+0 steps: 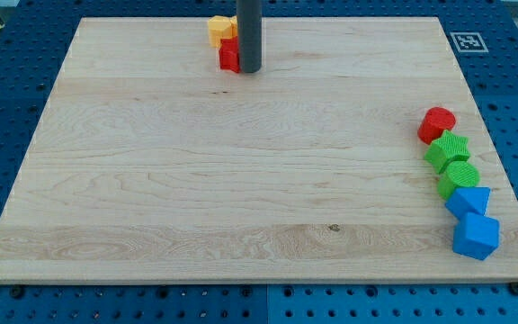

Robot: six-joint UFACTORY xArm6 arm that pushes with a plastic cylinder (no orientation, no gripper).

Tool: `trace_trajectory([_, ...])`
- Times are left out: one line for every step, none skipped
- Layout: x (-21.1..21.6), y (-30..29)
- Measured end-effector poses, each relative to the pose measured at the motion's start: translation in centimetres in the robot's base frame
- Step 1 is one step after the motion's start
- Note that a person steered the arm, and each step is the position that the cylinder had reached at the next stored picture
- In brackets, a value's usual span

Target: Push the red star into the yellow hexagon

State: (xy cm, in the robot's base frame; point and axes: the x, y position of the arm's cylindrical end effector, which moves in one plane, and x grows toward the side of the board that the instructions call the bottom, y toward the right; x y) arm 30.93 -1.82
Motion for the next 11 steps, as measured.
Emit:
trace_trajectory([0.1,-1.6])
trace_trajectory([-1.8,-2.7])
trace_trajectory([0.2,-1.1])
trace_trajectory([3.2,1.3])
trace_trajectory([3.2,1.7])
trace_trajectory([3.2,1.7])
trace_trajectory([3.2,1.7])
trace_trajectory([3.2,2.0])
trace_trajectory([3.6,3.9])
trace_trajectory([3.6,3.9])
trace_trajectory([3.6,3.9])
